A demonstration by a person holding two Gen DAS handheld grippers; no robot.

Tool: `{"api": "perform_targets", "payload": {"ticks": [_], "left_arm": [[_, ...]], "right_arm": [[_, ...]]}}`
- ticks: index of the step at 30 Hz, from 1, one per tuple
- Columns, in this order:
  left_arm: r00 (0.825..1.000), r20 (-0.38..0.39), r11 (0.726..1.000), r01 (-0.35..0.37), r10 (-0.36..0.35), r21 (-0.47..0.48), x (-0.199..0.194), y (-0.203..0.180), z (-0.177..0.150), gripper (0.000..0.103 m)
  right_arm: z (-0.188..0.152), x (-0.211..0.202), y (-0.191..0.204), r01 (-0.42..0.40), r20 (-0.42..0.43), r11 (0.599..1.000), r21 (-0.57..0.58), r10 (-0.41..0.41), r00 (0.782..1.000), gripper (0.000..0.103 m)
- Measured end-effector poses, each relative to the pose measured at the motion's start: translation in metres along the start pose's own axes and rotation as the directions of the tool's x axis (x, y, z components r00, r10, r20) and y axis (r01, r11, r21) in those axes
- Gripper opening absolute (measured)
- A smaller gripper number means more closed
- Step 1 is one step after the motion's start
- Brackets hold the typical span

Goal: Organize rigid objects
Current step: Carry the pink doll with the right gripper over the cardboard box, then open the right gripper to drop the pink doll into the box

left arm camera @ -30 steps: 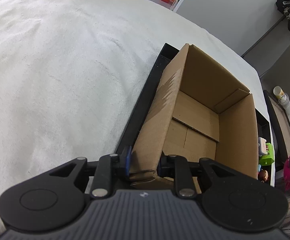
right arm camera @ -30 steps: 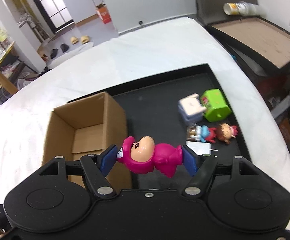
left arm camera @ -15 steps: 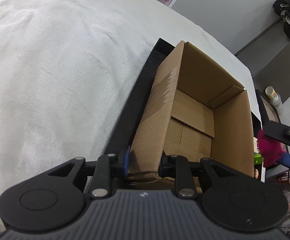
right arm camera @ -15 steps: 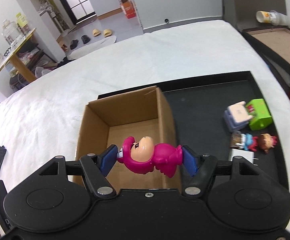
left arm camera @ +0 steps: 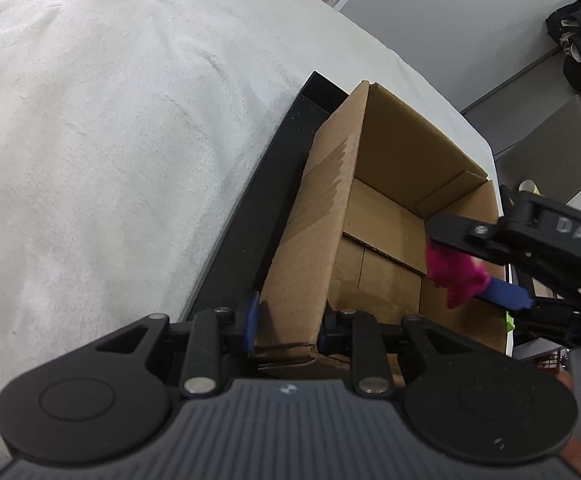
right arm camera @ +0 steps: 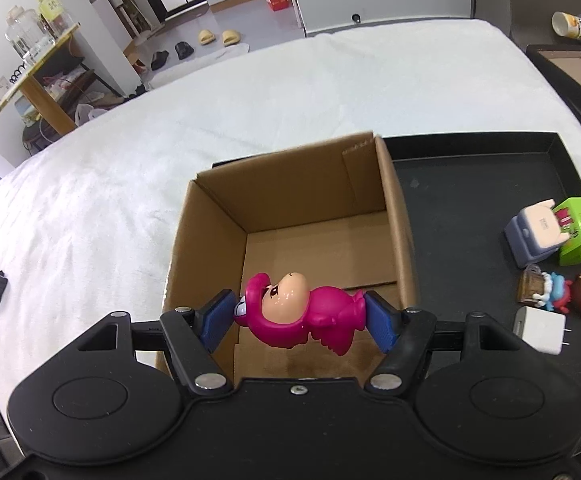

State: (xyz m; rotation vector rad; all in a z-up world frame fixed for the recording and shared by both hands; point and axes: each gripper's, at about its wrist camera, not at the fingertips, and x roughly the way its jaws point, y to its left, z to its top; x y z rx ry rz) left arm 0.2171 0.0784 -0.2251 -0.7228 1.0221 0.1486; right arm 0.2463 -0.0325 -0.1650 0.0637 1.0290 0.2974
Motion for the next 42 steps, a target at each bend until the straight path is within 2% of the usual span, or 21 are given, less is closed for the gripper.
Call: {"api": "perform_targets", "payload": {"ticks": [12,24,28,31,34,42], "left_arm": [[1.0,-0.007,0.999,0.025,-0.025,-0.031,0.002,0.004,0.003,0.025],[1.0,-0.007,0.999,0.023,-0.023,-0.029,0.001,0.003,0.003,0.025],[0.999,-0.011,0.999,0.032,-0.033,-0.04,0.002,0.005,0.004,0.025],[0.999,-0.012,0.998,0.033,-0.033,-0.045,0.002,0.006,0.005,0.025],[0.999,-0.009,0.999,0.031,-0.032,-0.043,0.002,0.005,0.004,0.025],[1.0,-0.002,0.999,0.023,-0.023,-0.037,0.0,0.003,0.004,0.025]], "right_arm": [[0.013,0.009,0.014,0.015,0.023,0.997,-0.08,-0.013,1.0,0.068],[0.032,0.015,0.035,0.017,0.025,0.955,-0.295,-0.01,1.0,0.068],[0.036,0.017,0.04,-0.021,0.036,0.949,-0.316,0.034,0.999,0.07],[0.037,0.014,0.042,-0.026,0.065,0.945,-0.326,0.05,0.997,0.079],[0.036,0.012,0.04,-0.04,0.063,0.949,-0.314,0.063,0.996,0.079],[0.031,-0.008,0.029,-0.027,0.067,0.957,-0.289,0.048,0.997,0.083]]}}
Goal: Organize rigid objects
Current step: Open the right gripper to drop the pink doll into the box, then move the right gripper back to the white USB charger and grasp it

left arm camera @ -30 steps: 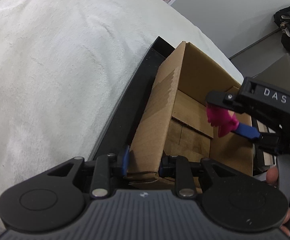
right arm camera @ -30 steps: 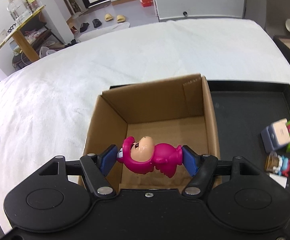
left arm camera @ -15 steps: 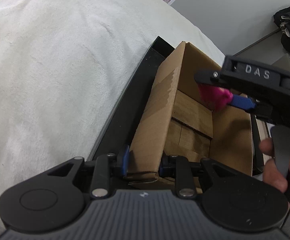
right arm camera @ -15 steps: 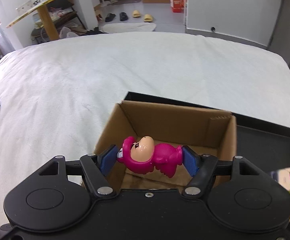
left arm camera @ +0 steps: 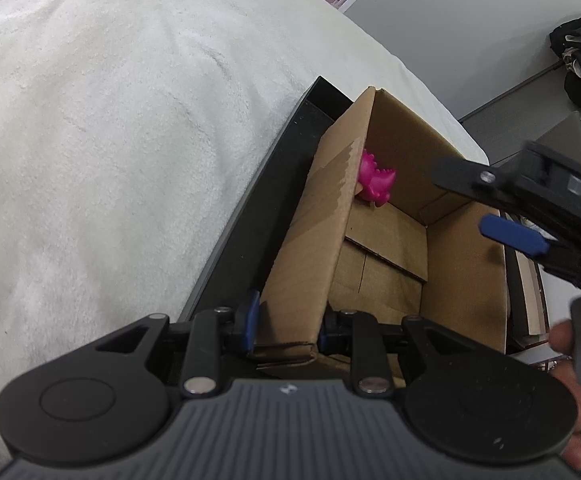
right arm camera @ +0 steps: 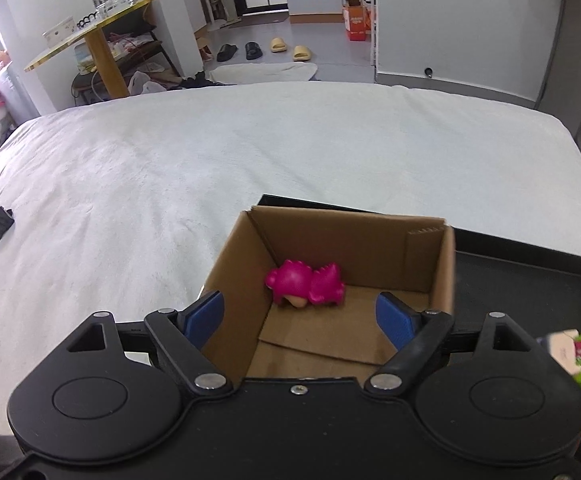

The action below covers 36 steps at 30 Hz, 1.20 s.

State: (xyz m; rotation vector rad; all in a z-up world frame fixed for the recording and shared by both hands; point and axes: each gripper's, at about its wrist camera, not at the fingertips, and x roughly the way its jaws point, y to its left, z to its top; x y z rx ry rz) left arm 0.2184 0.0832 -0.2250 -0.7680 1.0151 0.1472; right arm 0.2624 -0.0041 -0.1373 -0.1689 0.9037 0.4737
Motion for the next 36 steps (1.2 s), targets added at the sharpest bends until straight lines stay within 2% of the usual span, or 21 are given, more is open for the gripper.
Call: {"api": "perform_targets", "payload": {"ticks": [12,20,28,31,33,36], "left_arm": [[0.999,0.029,0.999,-0.04,0.039,0.016,-0.011,-0.004,-0.003,0.025],[0.998,0.033,0.998,-0.059,0.058,0.035,-0.014,-0.005,-0.004,0.025],[0.996,0.033,0.994,-0.09,0.088,0.066,-0.015,-0.011,-0.008,0.025],[0.995,0.014,0.993,-0.104,0.103,0.057,-0.012,-0.012,-0.005,0.026],[0.992,-0.024,0.991,-0.121,0.122,0.065,-0.008,-0.014,-0.003,0.032],[0.986,-0.054,0.987,-0.154,0.156,0.038,-0.007,-0.014,-0.003,0.034]], "right_arm": [[-0.015,-0.027,-0.018,0.016,-0.006,0.998,0.063,-0.016,1.0,0.087],[-0.038,-0.058,-0.049,0.064,0.06,0.984,0.165,-0.075,0.995,0.097],[-0.057,-0.097,-0.078,0.089,0.115,0.963,0.255,-0.122,0.986,0.098],[-0.064,-0.109,-0.084,0.05,0.134,0.959,0.278,-0.091,0.987,0.099],[-0.067,-0.113,-0.089,0.039,0.13,0.949,0.311,-0.083,0.988,0.099],[-0.073,-0.117,-0.094,0.031,0.12,0.942,0.335,-0.075,0.99,0.1]]}}
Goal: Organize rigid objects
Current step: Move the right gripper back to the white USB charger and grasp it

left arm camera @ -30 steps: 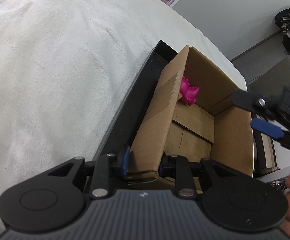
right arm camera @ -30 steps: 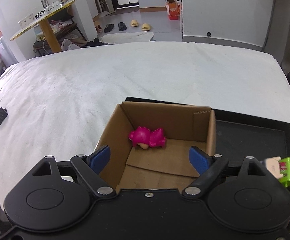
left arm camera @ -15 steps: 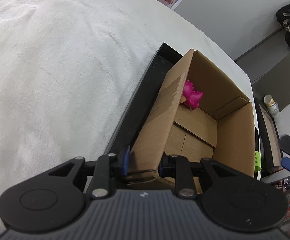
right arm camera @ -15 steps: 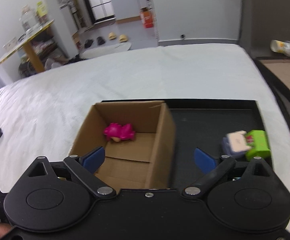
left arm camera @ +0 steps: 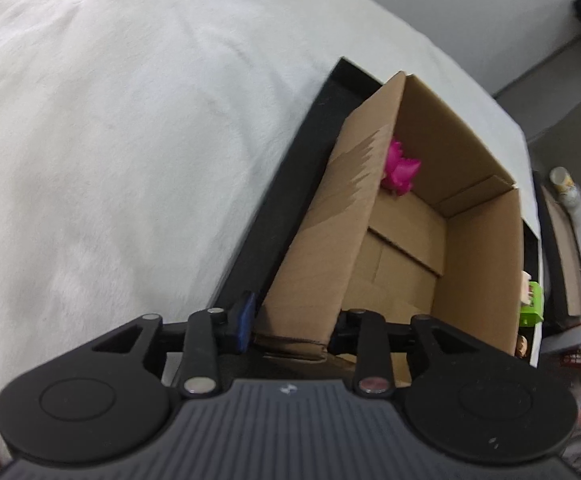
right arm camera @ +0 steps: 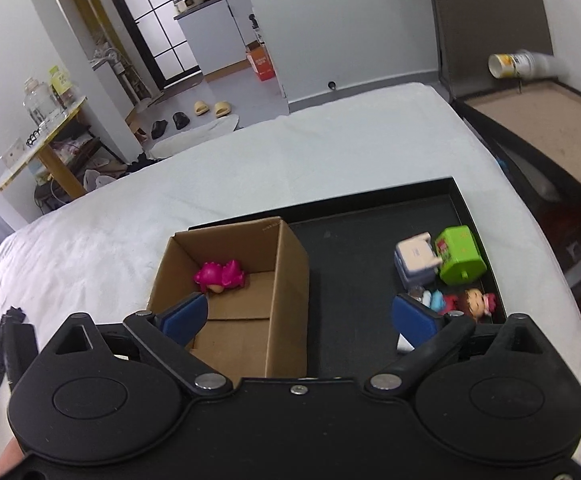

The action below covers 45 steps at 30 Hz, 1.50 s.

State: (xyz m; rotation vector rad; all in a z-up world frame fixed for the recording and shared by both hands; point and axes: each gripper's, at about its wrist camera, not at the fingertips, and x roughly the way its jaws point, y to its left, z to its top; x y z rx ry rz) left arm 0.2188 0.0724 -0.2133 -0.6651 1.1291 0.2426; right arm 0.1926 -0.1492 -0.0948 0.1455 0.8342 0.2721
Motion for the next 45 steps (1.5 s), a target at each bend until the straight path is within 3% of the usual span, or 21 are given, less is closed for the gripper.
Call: {"api": "perform_targets", "payload": {"ticks": [6,16,20,24,31,38,45], "left_arm": [[0.998,-0.022,0.996,-0.051,0.053,0.076,0.001,-0.007,0.002,0.038],[0.999,0.034,0.99,-0.045,0.041,0.13,0.006,-0.011,-0.003,0.043],[0.999,0.031,0.993,-0.033,0.03,0.112,0.005,-0.008,0.001,0.042],[0.999,0.041,0.995,0.012,-0.016,0.097,-0.002,-0.01,0.006,0.042],[1.0,0.018,0.998,0.008,-0.009,0.066,0.013,-0.005,0.004,0.041],[0.999,0.021,0.996,0.039,-0.041,0.084,0.02,-0.003,-0.005,0.032],[0.999,0.041,0.994,-0.001,-0.004,0.113,0.022,-0.009,-0.006,0.032]], "right_arm": [[-0.008,-0.009,-0.019,0.005,0.011,1.0,0.023,-0.005,1.0,0.102],[-0.023,0.011,-0.071,0.09,-0.038,0.987,0.135,-0.086,0.996,0.103],[-0.027,0.023,-0.087,0.133,-0.068,0.974,0.183,-0.123,0.99,0.103],[-0.027,0.034,-0.094,0.164,-0.09,0.967,0.195,-0.149,0.985,0.103],[-0.026,0.055,-0.099,0.189,-0.127,0.962,0.199,-0.166,0.978,0.103],[-0.033,0.086,-0.103,0.202,-0.161,0.964,0.175,-0.174,0.971,0.103],[-0.04,0.11,-0.108,0.187,-0.166,0.966,0.176,-0.158,0.973,0.103]]}}
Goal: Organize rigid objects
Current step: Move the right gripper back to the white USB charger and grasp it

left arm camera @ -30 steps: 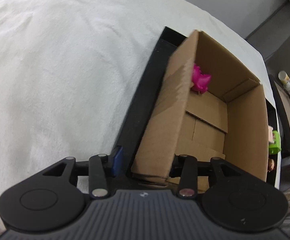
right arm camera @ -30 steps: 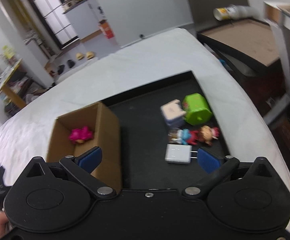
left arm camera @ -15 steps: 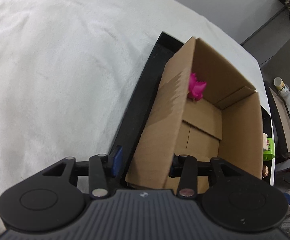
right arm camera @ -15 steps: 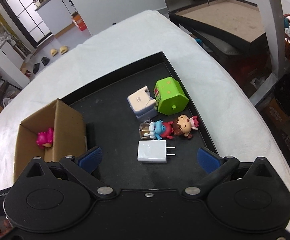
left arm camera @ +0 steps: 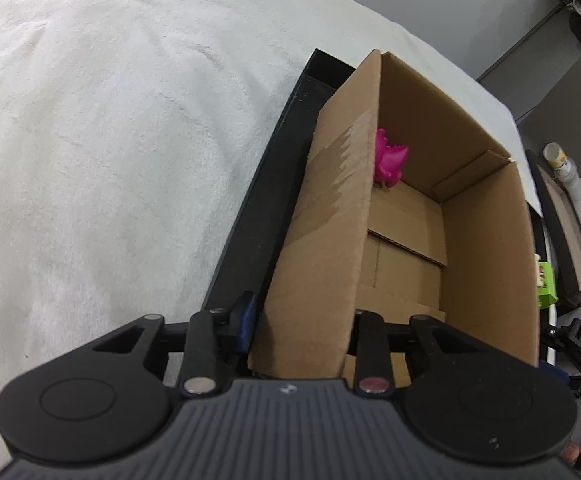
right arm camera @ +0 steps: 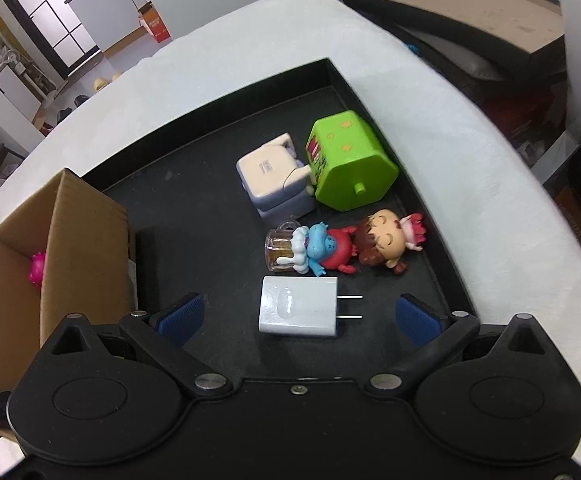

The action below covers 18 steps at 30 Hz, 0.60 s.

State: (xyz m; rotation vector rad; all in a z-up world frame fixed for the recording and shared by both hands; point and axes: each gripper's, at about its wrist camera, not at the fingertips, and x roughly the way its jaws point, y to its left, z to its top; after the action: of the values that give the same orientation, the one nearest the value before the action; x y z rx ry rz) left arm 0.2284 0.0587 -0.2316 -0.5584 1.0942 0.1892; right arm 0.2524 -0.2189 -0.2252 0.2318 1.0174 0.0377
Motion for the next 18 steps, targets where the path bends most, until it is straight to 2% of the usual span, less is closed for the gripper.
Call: {"api": "perform_targets", "payload": {"ticks": [2,12,18], "left_arm": [[1.0,-0.003,1.0,-0.017,0.017,-0.006,0.002,0.0,0.001,0.032],[1.0,-0.003,0.999,-0.01,0.01,-0.044,0.01,0.001,0.004,0.028],[1.0,-0.001,0.999,-0.012,0.012,-0.041,0.012,-0.001,0.005,0.028]], "right_arm": [[-0.001,0.005,0.002,0.002,0.0,1.0,-0.014,-0.002,1.0,0.103],[-0.004,0.031,0.01,0.06,-0.02,0.996,-0.062,-0.061,0.998,0.103],[-0.01,0.032,0.022,0.119,0.014,0.985,-0.123,-0.118,0.993,0.1]]}}
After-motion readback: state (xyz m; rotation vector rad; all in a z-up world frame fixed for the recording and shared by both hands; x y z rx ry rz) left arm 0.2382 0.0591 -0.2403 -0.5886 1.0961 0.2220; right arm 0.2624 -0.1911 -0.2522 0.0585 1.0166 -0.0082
